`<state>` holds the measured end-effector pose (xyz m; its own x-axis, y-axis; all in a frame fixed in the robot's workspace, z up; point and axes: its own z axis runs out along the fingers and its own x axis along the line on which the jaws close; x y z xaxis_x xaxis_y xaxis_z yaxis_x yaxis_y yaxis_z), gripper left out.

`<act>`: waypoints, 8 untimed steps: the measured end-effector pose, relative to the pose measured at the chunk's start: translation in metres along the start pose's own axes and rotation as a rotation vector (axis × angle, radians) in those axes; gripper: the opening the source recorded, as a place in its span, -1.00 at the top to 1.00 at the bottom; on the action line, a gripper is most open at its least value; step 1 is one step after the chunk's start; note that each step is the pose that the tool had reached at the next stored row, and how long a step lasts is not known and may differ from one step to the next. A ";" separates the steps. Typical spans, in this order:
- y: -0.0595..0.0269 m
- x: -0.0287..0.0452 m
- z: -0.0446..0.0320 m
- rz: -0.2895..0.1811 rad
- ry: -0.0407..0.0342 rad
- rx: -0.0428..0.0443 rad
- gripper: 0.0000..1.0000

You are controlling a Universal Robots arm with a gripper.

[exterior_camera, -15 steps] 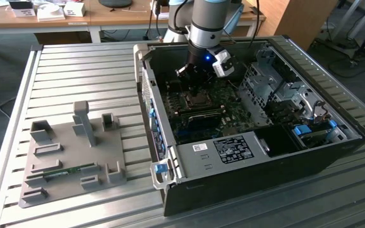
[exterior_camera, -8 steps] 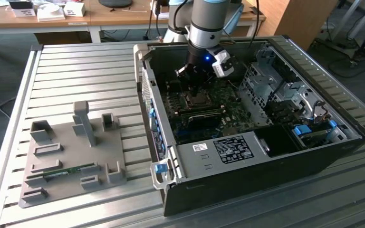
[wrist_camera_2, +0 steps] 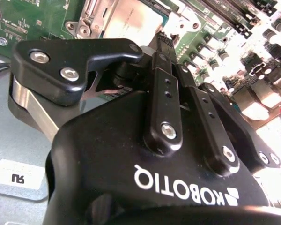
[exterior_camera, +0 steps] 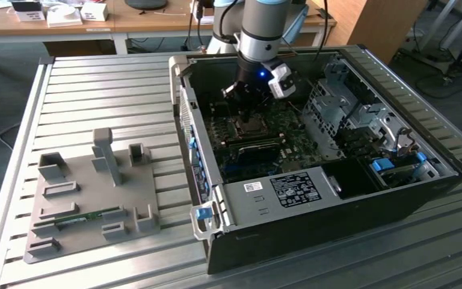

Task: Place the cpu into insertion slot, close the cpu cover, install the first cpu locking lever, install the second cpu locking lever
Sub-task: 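Close the cpu cover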

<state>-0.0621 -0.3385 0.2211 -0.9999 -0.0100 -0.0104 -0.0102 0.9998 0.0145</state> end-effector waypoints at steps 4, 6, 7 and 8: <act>0.0000 0.0002 0.0017 0.000 0.0000 0.0000 0.79; -0.0001 0.0008 0.0025 0.000 0.0000 0.0001 0.79; -0.0001 0.0010 0.0029 0.000 0.0000 0.0001 0.79; -0.0001 0.0013 0.0034 0.000 0.0000 0.0000 0.79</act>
<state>-0.0633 -0.3385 0.2177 -0.9999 -0.0100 -0.0104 -0.0101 0.9998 0.0144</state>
